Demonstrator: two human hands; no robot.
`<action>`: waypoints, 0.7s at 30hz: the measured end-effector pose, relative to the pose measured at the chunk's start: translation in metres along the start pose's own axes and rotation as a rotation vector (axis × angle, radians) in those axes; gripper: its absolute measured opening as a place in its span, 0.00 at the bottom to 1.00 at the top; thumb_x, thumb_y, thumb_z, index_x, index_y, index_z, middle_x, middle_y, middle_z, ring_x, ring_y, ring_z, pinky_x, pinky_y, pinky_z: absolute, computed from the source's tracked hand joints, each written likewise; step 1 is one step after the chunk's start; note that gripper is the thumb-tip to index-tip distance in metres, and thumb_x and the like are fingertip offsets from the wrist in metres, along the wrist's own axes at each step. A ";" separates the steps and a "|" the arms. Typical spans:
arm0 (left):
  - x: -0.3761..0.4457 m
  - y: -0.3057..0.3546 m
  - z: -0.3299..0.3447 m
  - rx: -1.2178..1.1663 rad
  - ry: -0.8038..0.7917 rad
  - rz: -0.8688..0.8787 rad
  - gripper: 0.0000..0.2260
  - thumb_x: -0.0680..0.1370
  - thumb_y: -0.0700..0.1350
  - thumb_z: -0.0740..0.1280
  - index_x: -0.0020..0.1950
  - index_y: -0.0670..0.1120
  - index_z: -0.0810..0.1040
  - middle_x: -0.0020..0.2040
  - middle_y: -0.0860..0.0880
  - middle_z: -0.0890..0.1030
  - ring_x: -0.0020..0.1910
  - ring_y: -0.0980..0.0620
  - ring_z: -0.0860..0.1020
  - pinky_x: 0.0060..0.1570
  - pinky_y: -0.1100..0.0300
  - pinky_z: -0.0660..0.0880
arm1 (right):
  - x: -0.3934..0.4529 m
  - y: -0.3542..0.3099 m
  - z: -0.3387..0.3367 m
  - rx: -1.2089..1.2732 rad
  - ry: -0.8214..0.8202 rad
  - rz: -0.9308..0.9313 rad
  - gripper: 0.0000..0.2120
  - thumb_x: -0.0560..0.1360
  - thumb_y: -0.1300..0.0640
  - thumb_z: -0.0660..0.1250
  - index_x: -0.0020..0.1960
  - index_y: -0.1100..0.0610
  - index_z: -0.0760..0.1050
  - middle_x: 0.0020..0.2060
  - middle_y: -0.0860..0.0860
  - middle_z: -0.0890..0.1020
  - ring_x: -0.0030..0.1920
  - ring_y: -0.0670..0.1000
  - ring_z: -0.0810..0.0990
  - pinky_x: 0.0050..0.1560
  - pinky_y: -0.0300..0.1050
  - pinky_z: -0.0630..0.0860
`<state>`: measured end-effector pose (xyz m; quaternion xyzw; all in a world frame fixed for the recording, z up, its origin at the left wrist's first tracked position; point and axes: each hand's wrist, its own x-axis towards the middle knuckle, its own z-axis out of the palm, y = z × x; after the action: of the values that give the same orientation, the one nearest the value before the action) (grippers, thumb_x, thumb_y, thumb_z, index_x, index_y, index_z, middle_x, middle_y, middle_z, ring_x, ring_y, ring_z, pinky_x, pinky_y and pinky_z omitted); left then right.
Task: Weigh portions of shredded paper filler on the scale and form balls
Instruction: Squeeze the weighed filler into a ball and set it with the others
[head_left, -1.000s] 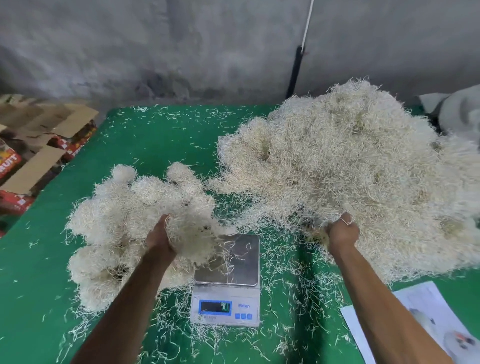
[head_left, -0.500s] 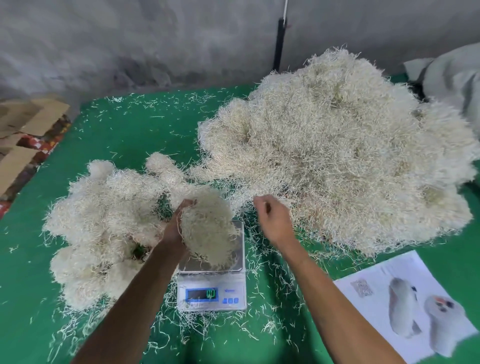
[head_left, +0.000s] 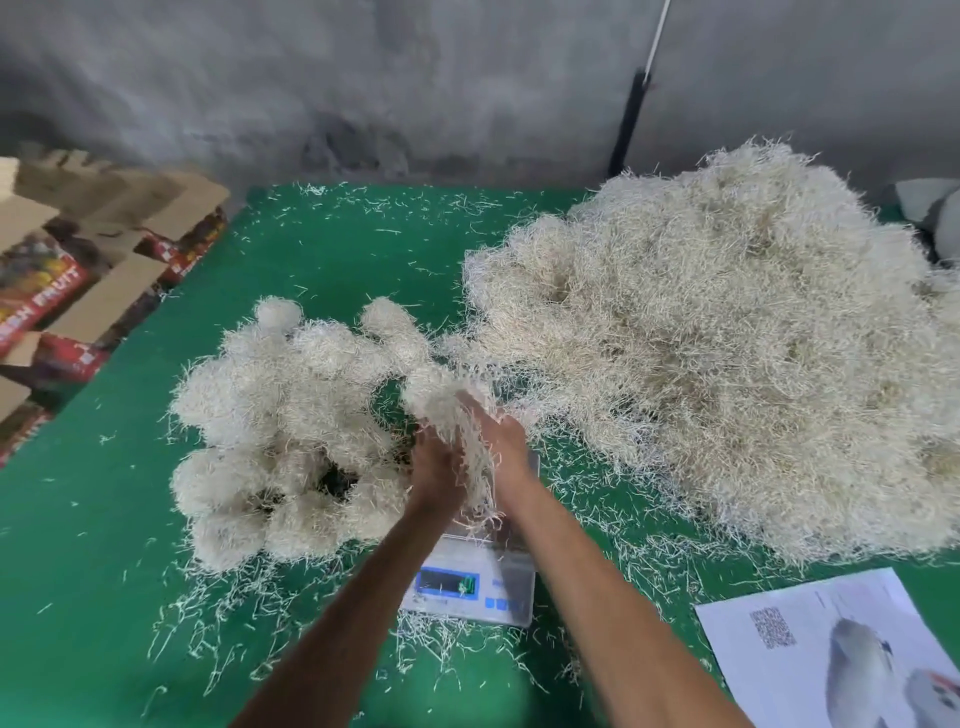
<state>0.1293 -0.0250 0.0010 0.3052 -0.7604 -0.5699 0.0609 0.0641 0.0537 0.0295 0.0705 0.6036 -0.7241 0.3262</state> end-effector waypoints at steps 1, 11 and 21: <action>-0.004 -0.002 -0.007 -0.086 -0.081 0.021 0.10 0.81 0.51 0.66 0.52 0.45 0.79 0.43 0.48 0.83 0.42 0.55 0.83 0.41 0.50 0.80 | 0.002 -0.006 0.004 -0.034 0.043 -0.065 0.48 0.70 0.39 0.76 0.78 0.66 0.63 0.63 0.61 0.79 0.56 0.52 0.83 0.56 0.40 0.76; -0.004 0.005 -0.014 -0.736 -0.113 -0.118 0.25 0.85 0.60 0.49 0.69 0.43 0.68 0.51 0.43 0.80 0.54 0.46 0.78 0.56 0.50 0.77 | -0.013 0.008 0.014 -0.967 0.066 -0.755 0.15 0.83 0.37 0.57 0.66 0.41 0.70 0.58 0.46 0.78 0.55 0.50 0.80 0.57 0.52 0.82; 0.020 0.002 -0.027 -0.438 -0.093 -0.224 0.16 0.86 0.43 0.53 0.50 0.40 0.78 0.33 0.51 0.81 0.35 0.54 0.79 0.30 0.67 0.75 | -0.008 0.044 -0.014 -0.987 -0.111 -0.588 0.17 0.86 0.49 0.58 0.70 0.57 0.73 0.61 0.49 0.73 0.60 0.43 0.73 0.66 0.51 0.73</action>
<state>0.1243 -0.0572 0.0073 0.3407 -0.5823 -0.7376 0.0272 0.0902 0.0674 -0.0068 -0.2987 0.8461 -0.4198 0.1367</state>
